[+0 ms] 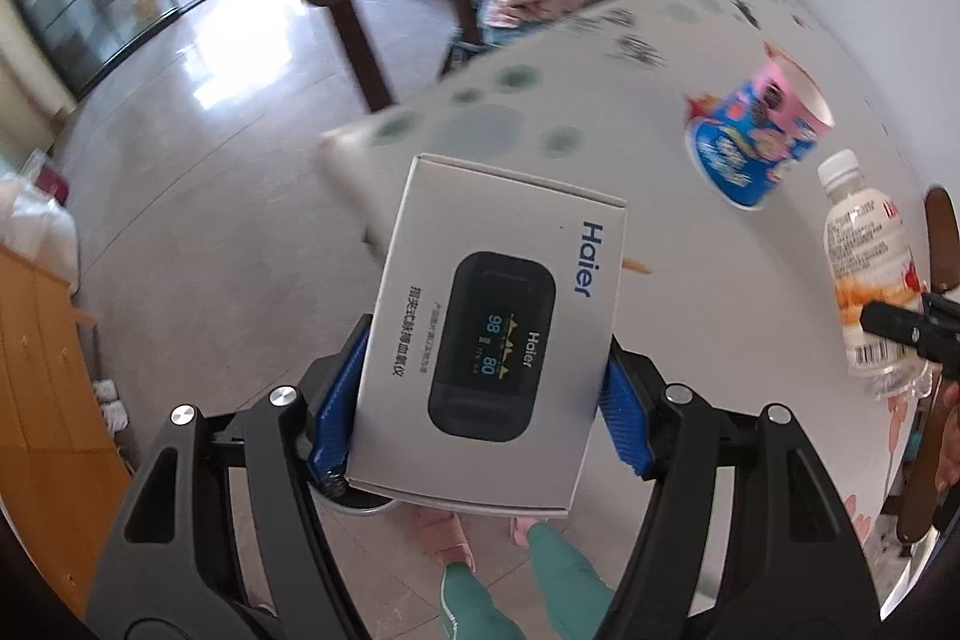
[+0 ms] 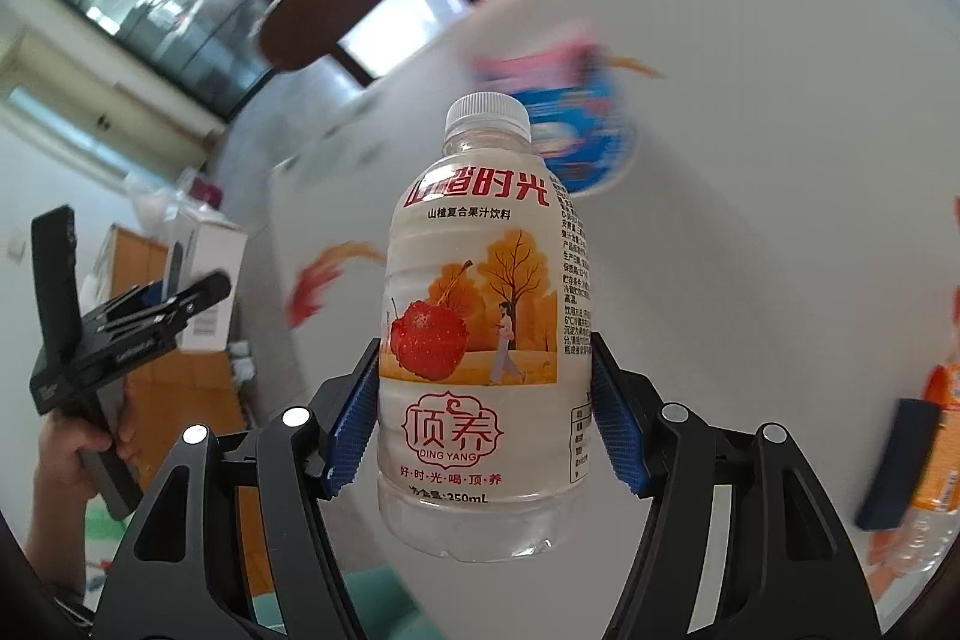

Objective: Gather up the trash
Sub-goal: 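Carry the Haier box and juice bottle over the trash bin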

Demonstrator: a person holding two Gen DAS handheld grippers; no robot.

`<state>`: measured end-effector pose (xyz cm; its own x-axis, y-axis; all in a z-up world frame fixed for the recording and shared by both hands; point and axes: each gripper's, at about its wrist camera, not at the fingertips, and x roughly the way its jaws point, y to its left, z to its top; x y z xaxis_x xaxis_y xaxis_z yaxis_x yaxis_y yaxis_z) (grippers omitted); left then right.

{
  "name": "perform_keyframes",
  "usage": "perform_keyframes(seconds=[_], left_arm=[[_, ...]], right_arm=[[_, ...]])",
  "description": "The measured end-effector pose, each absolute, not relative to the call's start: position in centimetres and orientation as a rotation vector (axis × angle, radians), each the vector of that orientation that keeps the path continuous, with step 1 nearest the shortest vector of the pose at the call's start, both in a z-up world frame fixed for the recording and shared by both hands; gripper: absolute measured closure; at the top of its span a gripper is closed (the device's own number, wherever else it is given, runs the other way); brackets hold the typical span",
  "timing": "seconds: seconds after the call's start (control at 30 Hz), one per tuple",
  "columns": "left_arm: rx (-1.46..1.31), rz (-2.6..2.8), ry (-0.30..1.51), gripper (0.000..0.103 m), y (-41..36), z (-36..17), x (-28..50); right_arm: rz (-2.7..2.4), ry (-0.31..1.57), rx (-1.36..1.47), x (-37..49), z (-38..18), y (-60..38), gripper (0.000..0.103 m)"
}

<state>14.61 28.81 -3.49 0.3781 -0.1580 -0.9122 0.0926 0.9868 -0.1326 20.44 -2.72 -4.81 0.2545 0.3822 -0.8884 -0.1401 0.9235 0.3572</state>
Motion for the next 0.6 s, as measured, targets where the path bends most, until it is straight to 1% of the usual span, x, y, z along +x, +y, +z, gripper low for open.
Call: perform_keyframes(seconds=[0.3,0.6], left_arm=[[-0.152,-0.004,1.156,0.038,39.8,-3.6,11.3],[-0.264,0.169,1.198,0.038,50.4,-6.7,5.9]], right_arm=[[0.586,1.280,0.104,19.7,-4.1,10.9,0.038],[0.788,1.361,-0.034,17.0,-7.1,24.8,0.038]])
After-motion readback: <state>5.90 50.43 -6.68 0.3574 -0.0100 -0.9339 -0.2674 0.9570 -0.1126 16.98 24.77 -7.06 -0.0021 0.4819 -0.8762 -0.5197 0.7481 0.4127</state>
